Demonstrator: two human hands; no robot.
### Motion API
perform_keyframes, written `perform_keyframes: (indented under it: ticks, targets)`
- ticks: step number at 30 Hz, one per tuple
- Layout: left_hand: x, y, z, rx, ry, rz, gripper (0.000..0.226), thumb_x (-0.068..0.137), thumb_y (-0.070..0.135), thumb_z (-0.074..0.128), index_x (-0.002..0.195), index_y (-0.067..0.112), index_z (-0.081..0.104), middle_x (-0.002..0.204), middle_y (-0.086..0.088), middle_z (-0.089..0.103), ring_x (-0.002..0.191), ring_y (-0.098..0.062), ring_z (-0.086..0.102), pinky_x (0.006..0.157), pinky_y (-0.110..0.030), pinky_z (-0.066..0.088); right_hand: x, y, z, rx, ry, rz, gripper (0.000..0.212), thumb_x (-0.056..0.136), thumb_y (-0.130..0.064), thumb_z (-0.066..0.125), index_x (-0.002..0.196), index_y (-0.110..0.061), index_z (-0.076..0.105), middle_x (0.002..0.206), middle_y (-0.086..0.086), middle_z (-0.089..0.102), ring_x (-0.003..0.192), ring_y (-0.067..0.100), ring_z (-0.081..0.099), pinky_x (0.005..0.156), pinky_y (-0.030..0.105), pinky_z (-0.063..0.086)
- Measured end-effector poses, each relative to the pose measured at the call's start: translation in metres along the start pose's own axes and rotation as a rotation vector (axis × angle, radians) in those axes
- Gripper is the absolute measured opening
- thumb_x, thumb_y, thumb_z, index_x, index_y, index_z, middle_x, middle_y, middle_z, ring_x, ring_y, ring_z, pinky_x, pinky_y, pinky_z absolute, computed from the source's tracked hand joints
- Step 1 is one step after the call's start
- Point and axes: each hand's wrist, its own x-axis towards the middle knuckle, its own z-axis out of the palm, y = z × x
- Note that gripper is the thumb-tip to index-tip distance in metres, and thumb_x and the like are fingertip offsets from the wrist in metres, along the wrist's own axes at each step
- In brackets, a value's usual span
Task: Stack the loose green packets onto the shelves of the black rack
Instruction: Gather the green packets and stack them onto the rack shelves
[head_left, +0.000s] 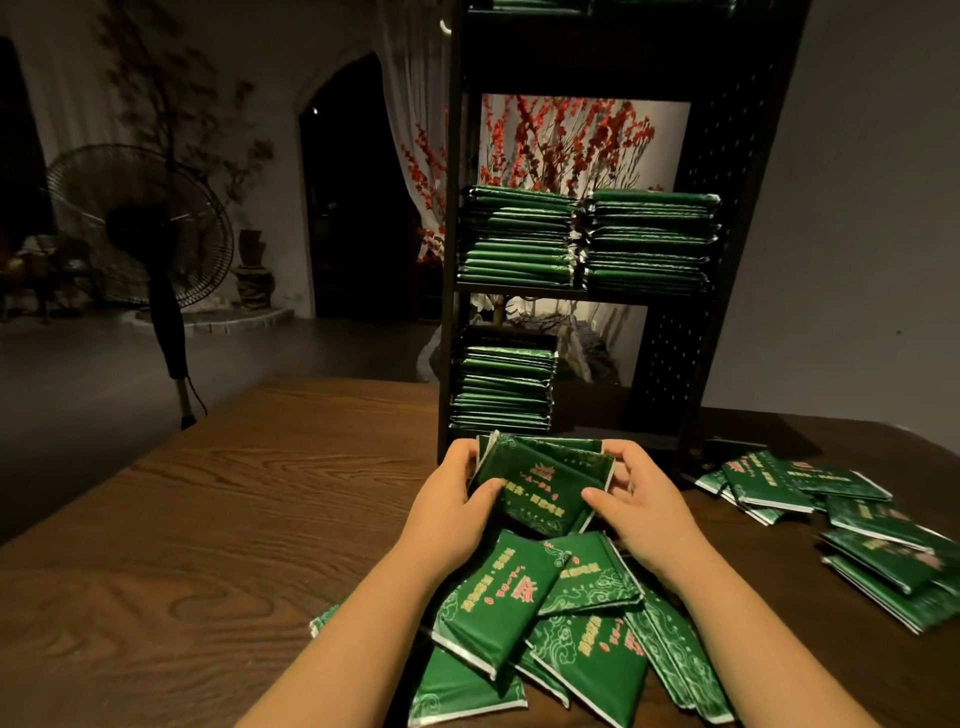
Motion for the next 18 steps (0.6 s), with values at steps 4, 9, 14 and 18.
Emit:
perform_keyframes:
  ticks: [4,9,14,18]
  targets:
    - [0.0023,-0.0036,0.0026,0.068,-0.036,-0.084,0.035,0.094,0.021,0.062,0.125,0.029,0.046,0.120,0.007,0.065,0.110,-0.013,0.062,0.096,-0.042,0.052,0.0034,0.0021,-0.0018,-0.098,0.099,-0.040,0.023,0.092,-0.016,0.065,0.109,-0.031,0.059,0.111,-0.008,0.070,0.111,0.011,0.063,0.096,0.038,0.052]
    - [0.0048,-0.0065,0.0038,0.209,-0.077,-0.155,0.033,0.093,0.027,0.062,0.123,0.029,0.048,0.113,0.006,0.066,0.102,-0.016,0.063,0.091,-0.043,0.054,-0.0002,-0.0010,-0.0020,-0.428,-0.072,0.055,0.033,0.091,-0.032,0.066,0.120,-0.032,0.050,0.113,-0.016,0.061,0.101,0.002,0.058,0.081,0.023,0.048]
    - [0.0058,-0.0052,0.0087,0.391,-0.211,-0.130,0.023,0.099,0.030,0.049,0.121,0.023,0.050,0.116,-0.002,0.066,0.105,-0.024,0.060,0.092,-0.045,0.051,-0.0007,-0.0010,-0.0011,-0.509,-0.187,0.095,0.036,0.096,-0.031,0.059,0.131,-0.034,0.050,0.122,-0.015,0.059,0.107,0.006,0.055,0.089,0.024,0.044]
    - [0.0096,-0.0016,0.0089,0.478,-0.253,-0.126,0.025,0.101,0.031,0.047,0.125,0.023,0.048,0.123,-0.004,0.065,0.114,-0.029,0.058,0.105,-0.049,0.041,0.0020,0.0001,-0.0036,-0.549,-0.194,0.109,0.035,0.098,-0.028,0.056,0.133,-0.032,0.050,0.125,-0.013,0.057,0.107,0.007,0.053,0.086,0.022,0.040]
